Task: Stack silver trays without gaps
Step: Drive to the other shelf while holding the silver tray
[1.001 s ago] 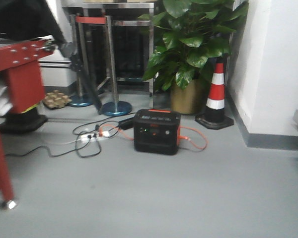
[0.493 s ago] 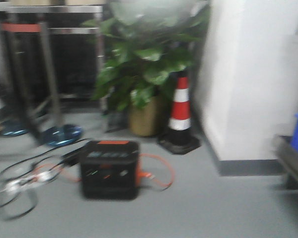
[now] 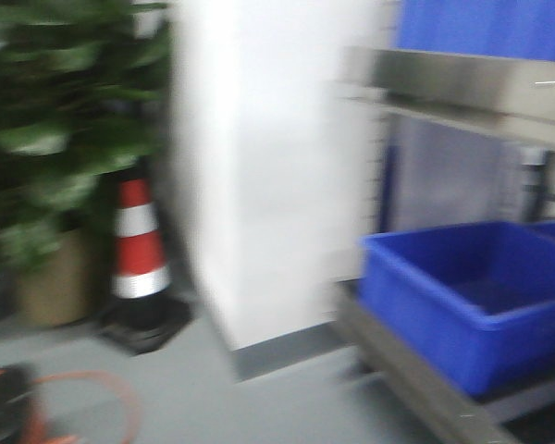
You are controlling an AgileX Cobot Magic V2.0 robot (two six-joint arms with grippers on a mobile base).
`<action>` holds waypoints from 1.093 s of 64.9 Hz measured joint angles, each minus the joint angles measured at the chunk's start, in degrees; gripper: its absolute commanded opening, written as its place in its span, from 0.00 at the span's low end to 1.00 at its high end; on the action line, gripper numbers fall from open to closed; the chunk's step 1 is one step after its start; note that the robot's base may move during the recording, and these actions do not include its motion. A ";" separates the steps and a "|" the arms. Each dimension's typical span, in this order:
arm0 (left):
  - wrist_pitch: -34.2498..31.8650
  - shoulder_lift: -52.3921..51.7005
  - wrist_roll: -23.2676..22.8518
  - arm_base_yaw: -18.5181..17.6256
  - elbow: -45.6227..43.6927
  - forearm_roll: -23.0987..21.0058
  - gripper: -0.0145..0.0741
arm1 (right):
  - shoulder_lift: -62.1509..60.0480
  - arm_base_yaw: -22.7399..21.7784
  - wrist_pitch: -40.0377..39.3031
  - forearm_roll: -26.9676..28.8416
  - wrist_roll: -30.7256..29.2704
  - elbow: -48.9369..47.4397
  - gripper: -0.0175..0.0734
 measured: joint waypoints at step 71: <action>-4.77 0.45 0.00 -0.58 0.47 15.94 0.14 | 0.00 0.59 -1.93 1.53 0.00 0.00 0.12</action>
